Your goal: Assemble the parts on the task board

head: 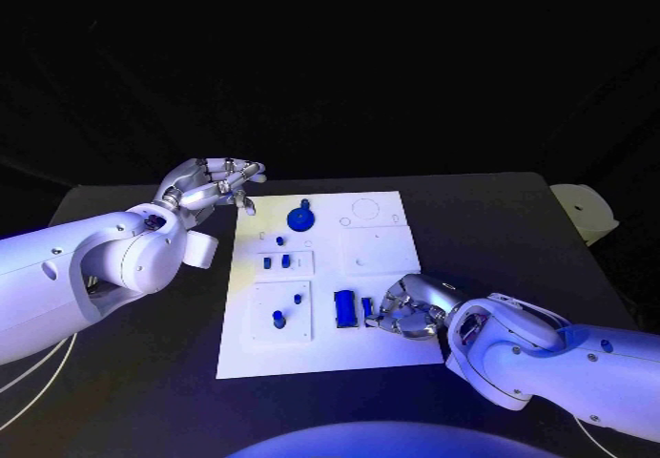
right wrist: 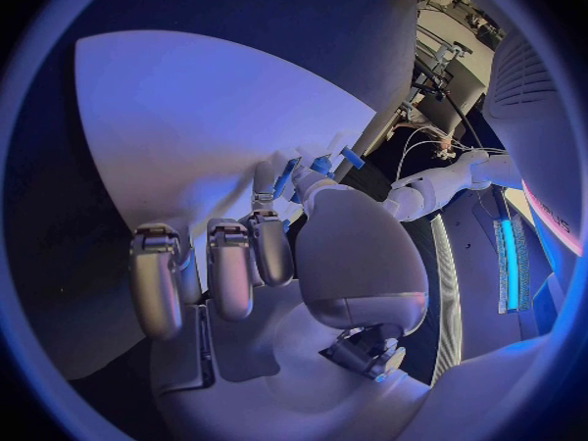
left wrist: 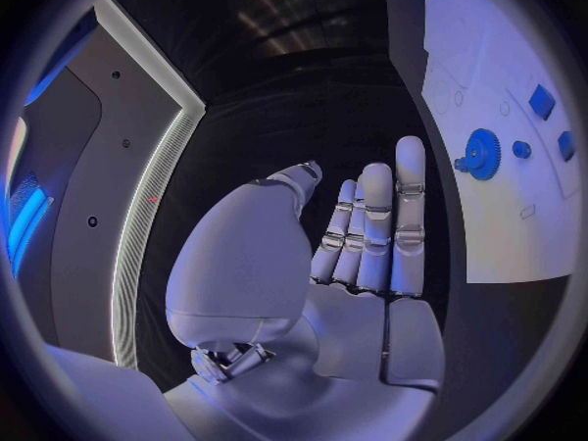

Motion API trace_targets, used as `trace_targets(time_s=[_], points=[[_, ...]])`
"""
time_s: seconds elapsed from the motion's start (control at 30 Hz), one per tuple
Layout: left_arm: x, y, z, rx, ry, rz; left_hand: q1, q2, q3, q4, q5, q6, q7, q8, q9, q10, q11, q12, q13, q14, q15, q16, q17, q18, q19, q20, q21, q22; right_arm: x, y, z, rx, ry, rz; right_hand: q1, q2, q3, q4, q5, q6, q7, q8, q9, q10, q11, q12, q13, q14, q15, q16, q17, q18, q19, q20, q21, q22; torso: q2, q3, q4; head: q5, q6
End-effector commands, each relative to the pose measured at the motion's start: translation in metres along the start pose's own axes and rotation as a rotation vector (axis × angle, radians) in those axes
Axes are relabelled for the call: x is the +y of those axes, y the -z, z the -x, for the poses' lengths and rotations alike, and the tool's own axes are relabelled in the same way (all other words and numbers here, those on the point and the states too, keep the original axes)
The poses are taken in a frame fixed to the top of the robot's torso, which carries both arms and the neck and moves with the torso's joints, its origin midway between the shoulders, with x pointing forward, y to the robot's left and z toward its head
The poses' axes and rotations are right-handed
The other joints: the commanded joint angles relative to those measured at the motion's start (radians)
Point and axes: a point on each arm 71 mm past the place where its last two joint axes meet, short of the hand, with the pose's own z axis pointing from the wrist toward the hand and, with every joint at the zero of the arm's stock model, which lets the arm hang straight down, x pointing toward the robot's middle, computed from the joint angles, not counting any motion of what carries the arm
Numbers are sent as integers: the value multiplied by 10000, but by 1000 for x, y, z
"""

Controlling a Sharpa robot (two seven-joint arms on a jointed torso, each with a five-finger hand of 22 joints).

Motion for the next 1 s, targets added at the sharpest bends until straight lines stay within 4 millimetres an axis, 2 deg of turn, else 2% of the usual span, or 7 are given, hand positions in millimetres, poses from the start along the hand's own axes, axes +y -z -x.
trace_targets(time_s=[0.03,0.33,0.5,0.7,0.83,0.93,1.0], points=[[-1,0,-2,176,78,-82,39,36,-10,48,48,-61,22,52,-14,-63,-31,32,-13,-68,19,33,-15,149,57,36,-50,-13,-1,-1,-3,141,316,-49,119,2,-36,-2,-46,-35,-9,-20,-35,316,-61,40,1687,1027,-77,55,2495,-67,1045,-89,46,2631,-7,3,-12,9,-12],[-1,0,-2,170,75,-82,39,36,-10,48,48,-61,22,52,-14,-63,-31,32,-13,-68,19,33,-15,149,57,36,-50,-13,1,0,-1,-119,174,136,381,-63,-97,-15,-123,-48,-9,-18,-43,313,-64,30,1687,1022,-82,43,2475,-67,1045,-95,46,2631,-24,5,-28,4,-2],[0,0,-2,150,61,-51,52,50,-27,82,48,-70,22,75,-26,-79,-31,78,-25,-70,20,48,-37,149,64,38,-57,-20,2,5,16,-1176,-1688,1012,743,-64,-150,-24,537,-189,32,-58,-33,212,-26,-173,1602,987,-52,-41,2329,-67,1045,-72,46,2631,-45,-10,-7,-32,91],[3,-1,-2,157,121,-90,47,42,-35,86,45,-72,21,77,-27,-80,-31,82,-26,-71,20,49,-39,149,64,38,-58,-21,-6,-2,47,-1862,-4300,1376,1143,-89,-116,-18,501,-713,269,-398,-84,-151,171,-907,1278,903,102,-237,2006,-46,1013,38,-52,2601,-111,-46,-4,-59,245],[4,-3,-1,101,327,-281,37,18,-58,98,39,-86,19,76,-33,-85,-32,94,-29,-76,21,51,-46,148,63,39,-62,-23,-13,-15,69,-2213,-5371,1535,1592,-100,-12,-90,618,-999,435,-605,-81,-853,310,-2264,629,711,233,-670,1384,255,516,177,-1472,2159,-233,-99,-30,-73,385],[7,-8,1,-30,555,-470,13,-18,-118,138,26,-87,-29,100,-41,-49,-60,152,-30,-118,13,45,-67,148,34,39,-88,-36,-23,-32,88,-2615,-6382,1452,1919,-117,56,-59,575,-1355,617,-731,-9,-2141,483,-4567,-578,191,380,-1705,92,680,-315,323,-3730,1388,-377,-142,-68,-59,550],[9,-11,4,-160,678,-576,17,-35,-153,154,13,-61,-66,131,-40,-7,-86,196,-30,-157,-2,40,-82,150,7,33,-110,-45,-28,-41,97,-2837,-6888,1382,2223,-108,181,-71,601,-1719,794,-770,78,-3575,655,-6909,-1968,-558,539,-3033,-1298,1114,-1347,475,-6424,331,-485,-171,-103,-42,676]])
